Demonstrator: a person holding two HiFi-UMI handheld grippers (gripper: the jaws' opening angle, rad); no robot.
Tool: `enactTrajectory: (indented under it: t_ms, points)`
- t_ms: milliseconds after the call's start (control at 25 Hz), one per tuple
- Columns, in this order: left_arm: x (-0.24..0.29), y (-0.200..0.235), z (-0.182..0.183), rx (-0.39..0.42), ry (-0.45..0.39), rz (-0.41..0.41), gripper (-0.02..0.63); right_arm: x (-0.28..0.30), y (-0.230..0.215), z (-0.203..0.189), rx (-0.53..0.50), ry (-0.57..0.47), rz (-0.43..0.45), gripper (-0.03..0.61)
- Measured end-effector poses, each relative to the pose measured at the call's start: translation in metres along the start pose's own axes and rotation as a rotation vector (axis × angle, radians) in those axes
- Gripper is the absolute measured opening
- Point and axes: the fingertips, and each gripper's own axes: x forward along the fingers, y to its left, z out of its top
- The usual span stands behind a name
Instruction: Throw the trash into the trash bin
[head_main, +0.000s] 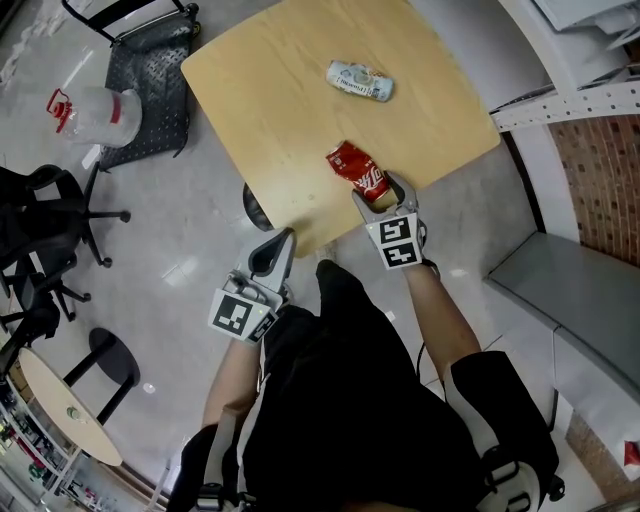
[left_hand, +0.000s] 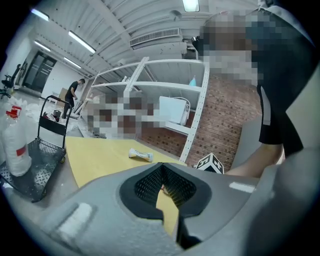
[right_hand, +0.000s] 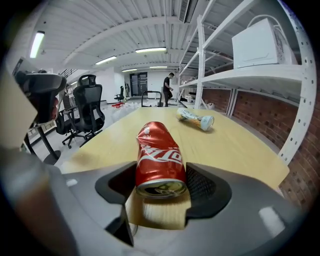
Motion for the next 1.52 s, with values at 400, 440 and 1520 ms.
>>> enactTrajectory:
  t_ms: [400, 440, 1520]
  points:
    - [0.013, 0.002, 0.008, -0.026, -0.029, -0.003, 0.002, -0.012, -0.004, 0.017, -0.026, -0.047, 0.017, 0.298]
    - [0.014, 0.002, 0.009, -0.025, -0.033, -0.004, 0.002, -0.014, -0.005, 0.021, -0.029, -0.059, 0.015, 0.298]
    - [-0.076, 0.048, 0.049, -0.014, -0.211, 0.243, 0.002, -0.027, 0.052, 0.117, -0.159, -0.244, 0.113, 0.298]
